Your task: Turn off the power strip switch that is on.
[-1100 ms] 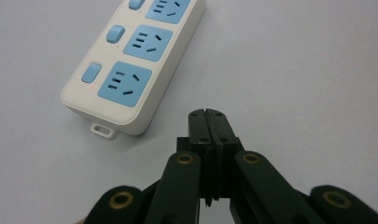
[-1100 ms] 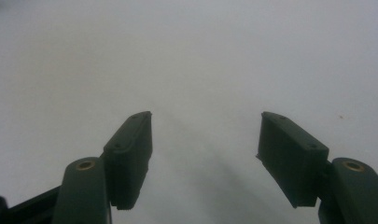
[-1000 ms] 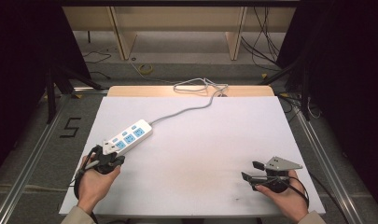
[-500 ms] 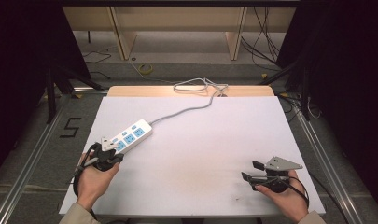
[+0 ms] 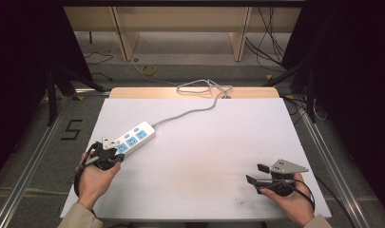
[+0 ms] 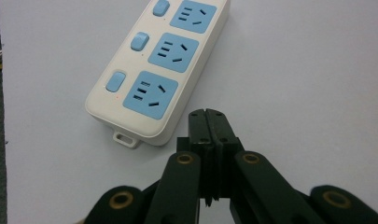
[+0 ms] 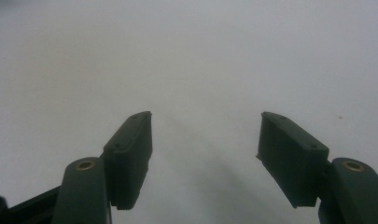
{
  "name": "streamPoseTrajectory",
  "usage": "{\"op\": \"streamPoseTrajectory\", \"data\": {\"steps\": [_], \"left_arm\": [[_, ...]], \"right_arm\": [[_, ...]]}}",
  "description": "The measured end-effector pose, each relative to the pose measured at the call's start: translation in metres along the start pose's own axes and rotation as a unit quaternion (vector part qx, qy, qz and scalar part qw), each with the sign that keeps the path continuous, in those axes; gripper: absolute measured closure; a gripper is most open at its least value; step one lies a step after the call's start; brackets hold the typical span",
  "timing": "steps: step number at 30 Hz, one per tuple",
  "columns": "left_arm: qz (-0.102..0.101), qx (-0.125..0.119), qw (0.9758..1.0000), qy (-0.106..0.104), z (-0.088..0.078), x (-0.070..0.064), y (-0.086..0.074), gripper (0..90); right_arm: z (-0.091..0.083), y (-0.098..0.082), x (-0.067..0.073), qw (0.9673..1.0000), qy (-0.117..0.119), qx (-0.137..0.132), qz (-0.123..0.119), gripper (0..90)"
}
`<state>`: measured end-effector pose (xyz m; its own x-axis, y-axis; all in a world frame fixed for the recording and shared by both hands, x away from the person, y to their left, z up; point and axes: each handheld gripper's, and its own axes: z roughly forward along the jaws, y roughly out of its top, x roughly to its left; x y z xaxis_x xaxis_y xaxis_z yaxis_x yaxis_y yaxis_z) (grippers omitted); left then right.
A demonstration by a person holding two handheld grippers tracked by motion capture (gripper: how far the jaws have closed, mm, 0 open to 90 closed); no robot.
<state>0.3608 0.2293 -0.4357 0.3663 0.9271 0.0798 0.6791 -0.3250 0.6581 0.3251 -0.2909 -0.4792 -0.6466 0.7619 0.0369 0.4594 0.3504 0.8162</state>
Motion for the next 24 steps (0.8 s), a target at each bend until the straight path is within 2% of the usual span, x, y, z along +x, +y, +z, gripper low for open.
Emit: {"op": "streamPoseTrajectory", "data": {"steps": [24], "left_arm": [[0.003,0.017,0.9999,0.003,0.0070,0.0072,0.0084,89.7]], "right_arm": [[-0.0011,0.0016,0.0016,1.0000,-0.001,0.002,-0.002,35.8]]}}
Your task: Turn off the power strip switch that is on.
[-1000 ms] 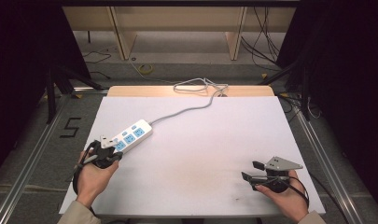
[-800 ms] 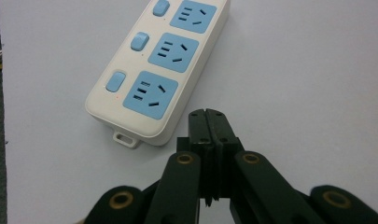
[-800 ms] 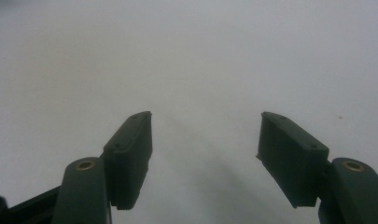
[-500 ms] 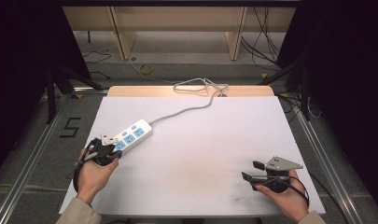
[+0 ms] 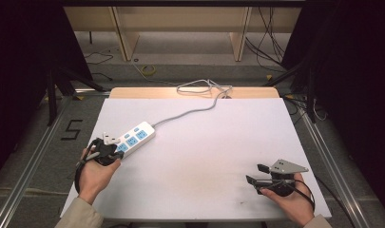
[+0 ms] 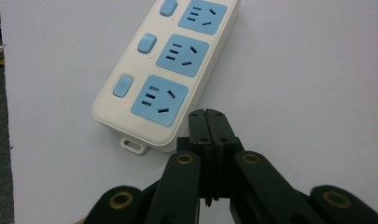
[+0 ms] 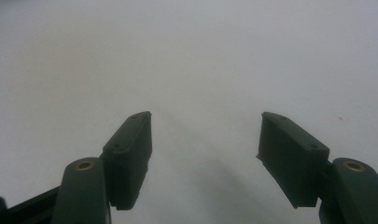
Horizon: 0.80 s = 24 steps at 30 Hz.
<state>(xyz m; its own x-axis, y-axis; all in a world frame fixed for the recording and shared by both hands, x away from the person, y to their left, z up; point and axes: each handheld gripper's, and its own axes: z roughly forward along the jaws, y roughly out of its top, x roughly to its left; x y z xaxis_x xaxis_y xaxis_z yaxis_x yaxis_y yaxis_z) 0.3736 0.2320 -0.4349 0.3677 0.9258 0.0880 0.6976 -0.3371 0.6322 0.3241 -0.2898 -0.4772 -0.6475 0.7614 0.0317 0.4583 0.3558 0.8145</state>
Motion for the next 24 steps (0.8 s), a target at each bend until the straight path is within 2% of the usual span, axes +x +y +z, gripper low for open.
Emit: {"op": "streamPoseTrajectory", "data": {"steps": [24], "left_arm": [[-0.006,0.006,0.9999,0.008,0.0052,0.0087,0.0087,89.6]], "right_arm": [[-0.0006,-0.0001,0.0000,1.0000,-0.004,0.004,-0.003,35.7]]}}
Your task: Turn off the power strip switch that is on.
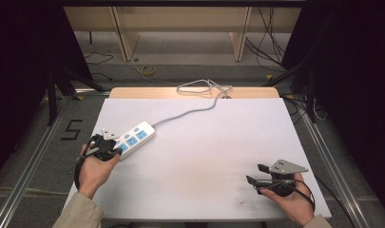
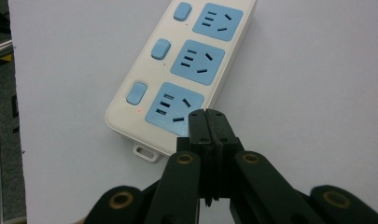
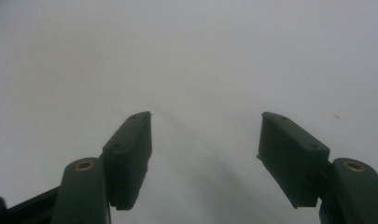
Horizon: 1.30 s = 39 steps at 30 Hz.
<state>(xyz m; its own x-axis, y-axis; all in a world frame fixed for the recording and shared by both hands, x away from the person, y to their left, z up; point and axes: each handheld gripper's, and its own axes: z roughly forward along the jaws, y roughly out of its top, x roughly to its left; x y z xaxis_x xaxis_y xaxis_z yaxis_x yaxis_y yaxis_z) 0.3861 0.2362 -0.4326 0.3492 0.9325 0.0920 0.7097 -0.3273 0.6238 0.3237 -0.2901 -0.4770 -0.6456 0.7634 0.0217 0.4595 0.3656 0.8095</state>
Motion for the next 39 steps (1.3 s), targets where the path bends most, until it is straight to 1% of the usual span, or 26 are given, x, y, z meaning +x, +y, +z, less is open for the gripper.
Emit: {"op": "streamPoseTrajectory", "data": {"steps": [20,22,34,39], "left_arm": [[-0.010,0.010,0.9999,0.002,0.005,0.008,0.008,89.7],[-0.015,0.010,0.9998,0.002,0.006,0.010,0.008,89.7],[-0.033,0.013,0.9993,0.006,0.011,0.019,0.008,89.6],[-0.032,0.016,0.9993,0.009,0.013,0.021,0.008,89.6]], "right_arm": [[0.000,0.000,0.000,1.0000,-0.001,0.001,-0.002,35.7],[0.000,0.000,0.000,1.0000,-0.002,0.001,-0.002,35.7],[0.000,0.000,0.000,1.0000,-0.001,0.000,-0.002,35.7],[0.000,0.000,0.000,1.0000,-0.002,-0.001,-0.002,35.6]]}}
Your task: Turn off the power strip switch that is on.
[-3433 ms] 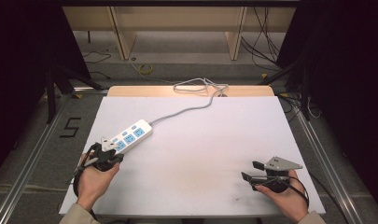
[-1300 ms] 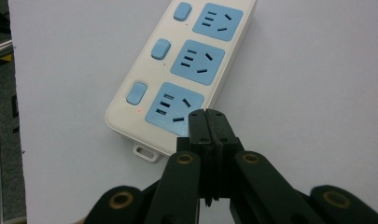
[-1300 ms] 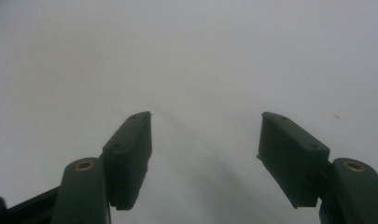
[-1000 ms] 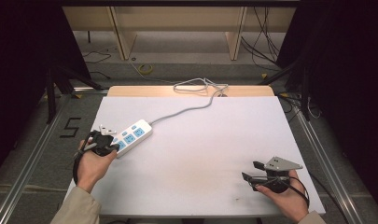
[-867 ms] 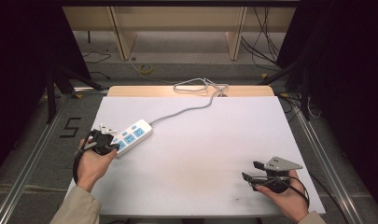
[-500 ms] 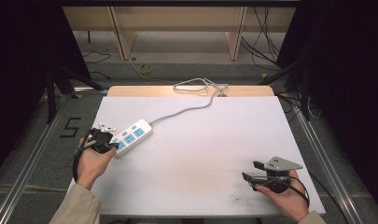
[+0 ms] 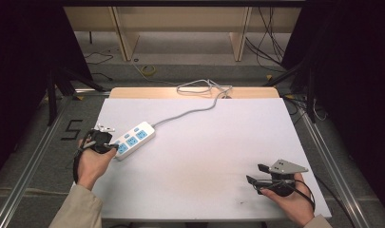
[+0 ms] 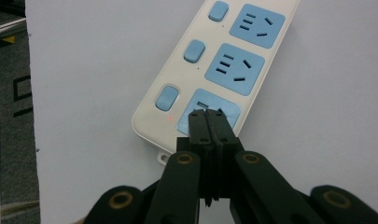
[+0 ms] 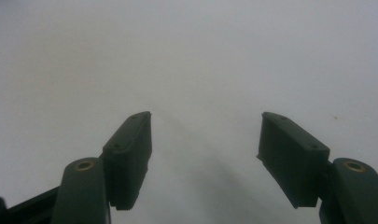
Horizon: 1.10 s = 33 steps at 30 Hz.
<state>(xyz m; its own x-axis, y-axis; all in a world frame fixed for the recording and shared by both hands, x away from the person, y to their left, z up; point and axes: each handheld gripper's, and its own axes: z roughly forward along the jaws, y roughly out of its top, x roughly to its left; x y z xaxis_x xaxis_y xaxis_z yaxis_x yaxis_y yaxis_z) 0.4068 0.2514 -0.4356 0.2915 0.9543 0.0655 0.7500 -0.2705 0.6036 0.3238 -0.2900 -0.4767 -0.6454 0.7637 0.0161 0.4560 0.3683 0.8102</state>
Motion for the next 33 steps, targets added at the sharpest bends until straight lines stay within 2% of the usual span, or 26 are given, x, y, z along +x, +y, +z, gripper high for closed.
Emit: {"op": "streamPoseTrajectory", "data": {"steps": [11,18,33], "left_arm": [[-0.006,-0.002,1.0000,0.004,0.002,0.005,0.000,89.6],[-0.019,-0.003,0.9998,0.002,0.003,0.009,0.002,89.6],[-0.013,0.005,0.9999,0.004,0.007,0.011,0.005,89.6]], "right_arm": [[0.000,0.000,0.000,1.0000,0.001,0.000,0.000,35.6],[0.000,0.000,0.000,1.0000,0.001,0.001,0.000,35.5],[0.000,0.000,0.000,1.0000,0.000,0.002,0.000,35.5]]}}
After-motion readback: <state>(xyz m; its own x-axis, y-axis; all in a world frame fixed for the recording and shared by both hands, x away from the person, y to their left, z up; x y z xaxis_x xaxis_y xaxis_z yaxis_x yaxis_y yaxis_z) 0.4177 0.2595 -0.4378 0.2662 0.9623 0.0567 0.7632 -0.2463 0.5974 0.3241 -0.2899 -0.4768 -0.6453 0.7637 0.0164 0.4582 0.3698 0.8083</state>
